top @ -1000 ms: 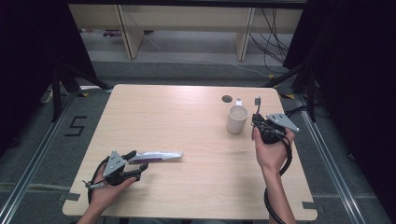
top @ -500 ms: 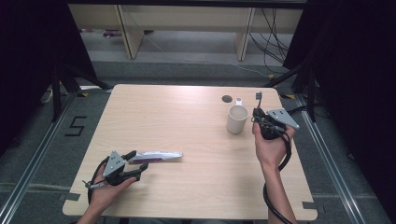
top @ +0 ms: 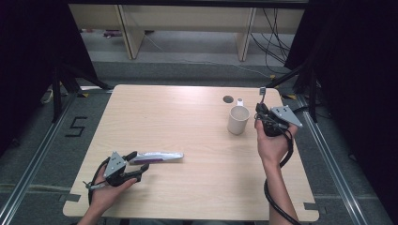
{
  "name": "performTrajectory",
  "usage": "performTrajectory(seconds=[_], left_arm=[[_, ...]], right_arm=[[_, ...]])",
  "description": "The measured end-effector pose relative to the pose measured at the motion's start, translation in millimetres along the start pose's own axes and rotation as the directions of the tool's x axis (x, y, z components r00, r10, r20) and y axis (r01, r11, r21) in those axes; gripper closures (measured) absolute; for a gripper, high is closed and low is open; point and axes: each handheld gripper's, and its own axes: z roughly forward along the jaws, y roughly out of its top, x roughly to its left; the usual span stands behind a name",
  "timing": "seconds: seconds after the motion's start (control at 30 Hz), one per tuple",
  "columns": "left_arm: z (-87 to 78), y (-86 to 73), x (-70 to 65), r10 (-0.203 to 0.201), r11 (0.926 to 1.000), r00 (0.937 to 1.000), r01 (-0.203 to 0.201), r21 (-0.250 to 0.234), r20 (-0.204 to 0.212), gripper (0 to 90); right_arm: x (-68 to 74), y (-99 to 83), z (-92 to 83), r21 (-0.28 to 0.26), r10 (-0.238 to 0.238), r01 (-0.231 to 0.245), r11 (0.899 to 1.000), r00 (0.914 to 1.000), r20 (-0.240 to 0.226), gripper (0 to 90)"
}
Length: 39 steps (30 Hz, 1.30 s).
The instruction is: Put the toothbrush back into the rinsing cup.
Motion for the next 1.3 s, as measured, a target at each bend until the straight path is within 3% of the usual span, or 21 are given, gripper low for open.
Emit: performTrajectory(seconds=[0.07,0.1,0.23,0.53,0.57,1.03,1.1,1.17,1.3], left_arm=[[0.0,0.0,0.0,0.001,1.0000,1.0000,-0.001,0.000,0.000,32.1],[0.1,0.0,-0.1,0.000,1.0000,1.0000,0.000,-0.001,0.000,32.1],[0.1,0.0,0.0,0.001,1.0000,1.0000,-0.001,0.000,0.000,32.2],[0.0,0.0,0.0,0.000,1.0000,1.0000,0.000,-0.001,0.000,32.2],[0.0,0.0,0.1,-0.001,1.0000,1.0000,0.001,0.000,0.000,32.1],[0.2,-0.1,-0.2,0.001,1.0000,1.0000,-0.001,-0.002,0.001,32.2],[0.1,-0.1,-0.2,0.001,1.0000,1.0000,-0.001,-0.001,0.001,32.2],[-0.2,0.0,0.0,-0.001,1.0000,1.0000,0.001,0.001,0.002,32.2],[-0.2,-0.1,0.0,-0.002,1.0000,1.0000,0.002,0.000,0.002,32.2]], right_arm=[[0.4,1.0,1.4,-0.002,0.021,-0.021,1.000,0.9998,-0.005,80.4],[-0.8,1.9,1.8,-0.002,0.003,-0.003,1.000,1.0000,-0.002,80.4],[-0.2,3.6,6.1,-0.018,0.020,-0.020,1.000,0.9998,-0.004,80.4],[-1.2,10.1,15.2,-0.019,0.003,-0.003,1.000,1.0000,-0.007,80.4],[0.4,11.0,17.9,-0.021,0.020,-0.021,1.000,0.9998,-0.008,80.4],[2.3,19.1,31.4,-0.035,0.012,-0.013,0.999,0.9997,-0.021,80.4],[4.5,21.7,32.2,-0.030,0.027,-0.028,0.999,0.9995,-0.015,80.4],[3.5,24.8,35.9,-0.041,0.006,-0.007,0.999,0.9998,-0.019,80.4],[5.2,27.3,39.6,-0.049,0.021,-0.021,0.999,0.9997,-0.015,80.4]])
